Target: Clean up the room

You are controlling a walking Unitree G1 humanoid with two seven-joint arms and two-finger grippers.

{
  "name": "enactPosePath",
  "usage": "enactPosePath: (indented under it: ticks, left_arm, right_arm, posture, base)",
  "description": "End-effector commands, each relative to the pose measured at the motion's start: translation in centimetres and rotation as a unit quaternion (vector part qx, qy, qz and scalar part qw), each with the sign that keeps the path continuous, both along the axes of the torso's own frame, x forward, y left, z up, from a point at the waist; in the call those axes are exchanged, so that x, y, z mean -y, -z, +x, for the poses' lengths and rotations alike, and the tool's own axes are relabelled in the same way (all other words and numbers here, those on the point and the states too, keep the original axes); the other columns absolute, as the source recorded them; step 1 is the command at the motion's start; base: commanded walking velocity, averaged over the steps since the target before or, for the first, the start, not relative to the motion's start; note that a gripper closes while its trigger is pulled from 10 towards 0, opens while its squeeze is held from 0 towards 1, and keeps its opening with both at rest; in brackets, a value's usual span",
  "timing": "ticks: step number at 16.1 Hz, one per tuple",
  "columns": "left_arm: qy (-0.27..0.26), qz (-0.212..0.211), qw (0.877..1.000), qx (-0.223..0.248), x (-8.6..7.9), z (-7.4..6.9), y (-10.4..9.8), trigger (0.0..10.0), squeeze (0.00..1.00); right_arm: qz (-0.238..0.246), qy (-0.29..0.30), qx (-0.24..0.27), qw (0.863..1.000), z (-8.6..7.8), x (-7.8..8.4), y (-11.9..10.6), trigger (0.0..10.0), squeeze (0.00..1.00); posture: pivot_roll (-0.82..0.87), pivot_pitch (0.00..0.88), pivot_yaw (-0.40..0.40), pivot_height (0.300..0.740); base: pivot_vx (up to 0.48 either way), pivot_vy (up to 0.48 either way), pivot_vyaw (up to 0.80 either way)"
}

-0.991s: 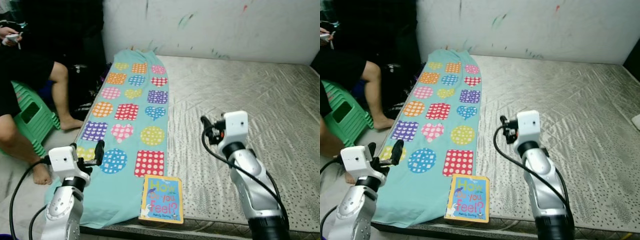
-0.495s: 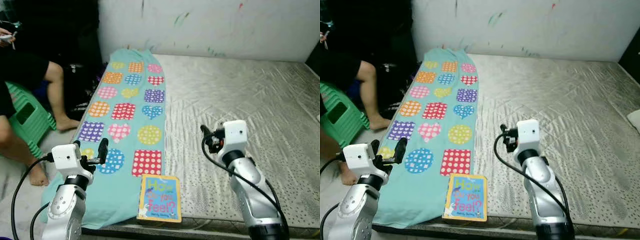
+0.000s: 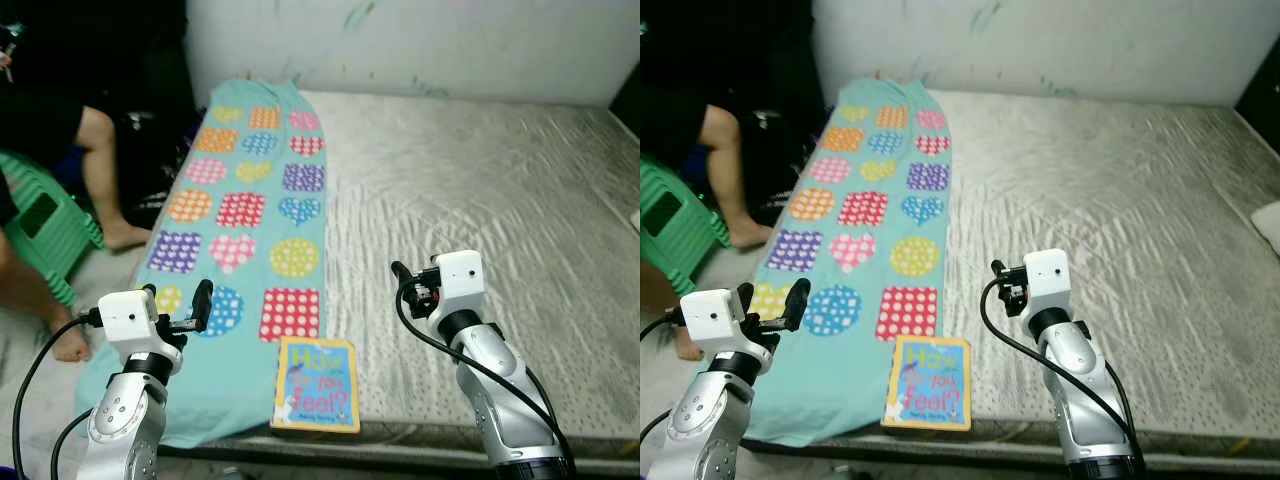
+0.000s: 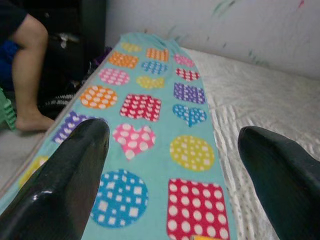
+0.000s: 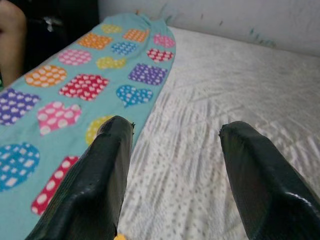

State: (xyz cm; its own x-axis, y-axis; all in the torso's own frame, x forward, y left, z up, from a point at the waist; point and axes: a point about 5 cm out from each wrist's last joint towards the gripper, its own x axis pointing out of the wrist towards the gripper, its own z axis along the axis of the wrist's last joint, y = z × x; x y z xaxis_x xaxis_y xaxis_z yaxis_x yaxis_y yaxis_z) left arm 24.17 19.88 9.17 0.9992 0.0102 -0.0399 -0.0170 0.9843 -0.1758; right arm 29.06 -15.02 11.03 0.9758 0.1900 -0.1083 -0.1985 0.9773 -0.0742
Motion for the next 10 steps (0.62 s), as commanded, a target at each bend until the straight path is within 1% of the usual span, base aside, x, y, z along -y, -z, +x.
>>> enactPosePath:
  ticks: [1, 6, 9, 10]
  left_arm:
    - [-0.001, 0.005, 1.0, -0.004, 0.01, -0.08, -0.13, 10.0, 0.0]
    - [-0.019, 0.004, 1.0, -0.011, -0.09, -0.25, -0.25, 10.0, 0.0]
    - [-0.031, 0.0, 0.999, -0.012, -0.23, -0.33, -0.3, 10.0, 0.0]
    - [-0.035, -0.005, 0.999, -0.006, -0.28, -0.35, -0.49, 10.0, 0.0]
  right_arm:
    - [-0.002, -0.002, 0.003, 1.0, 0.02, 0.11, -0.3, 10.0, 0.0]
    - [-0.003, -0.014, 0.002, 1.0, 0.15, -0.15, -0.5, 10.0, 0.0]
    - [-0.01, -0.022, 0.001, 1.0, 0.27, -0.2, -0.52, 10.0, 0.0]
    - [-0.016, -0.027, 0.005, 0.999, 0.53, -0.1, -0.76, 10.0, 0.0]
  posture:
    - [-0.06, 0.141, -0.032, 0.654]
    - [-0.06, 0.155, -0.043, 0.6]
    - [-0.07, 0.16, -0.048, 0.596]
    - [-0.07, 0.163, -0.05, 0.596]
  base:
    - [0.0, 0.0, 0.0]
    - [0.0, 0.0, 0.0]
    - [0.0, 0.0, 0.0]
    - [0.0, 0.0, 0.0]
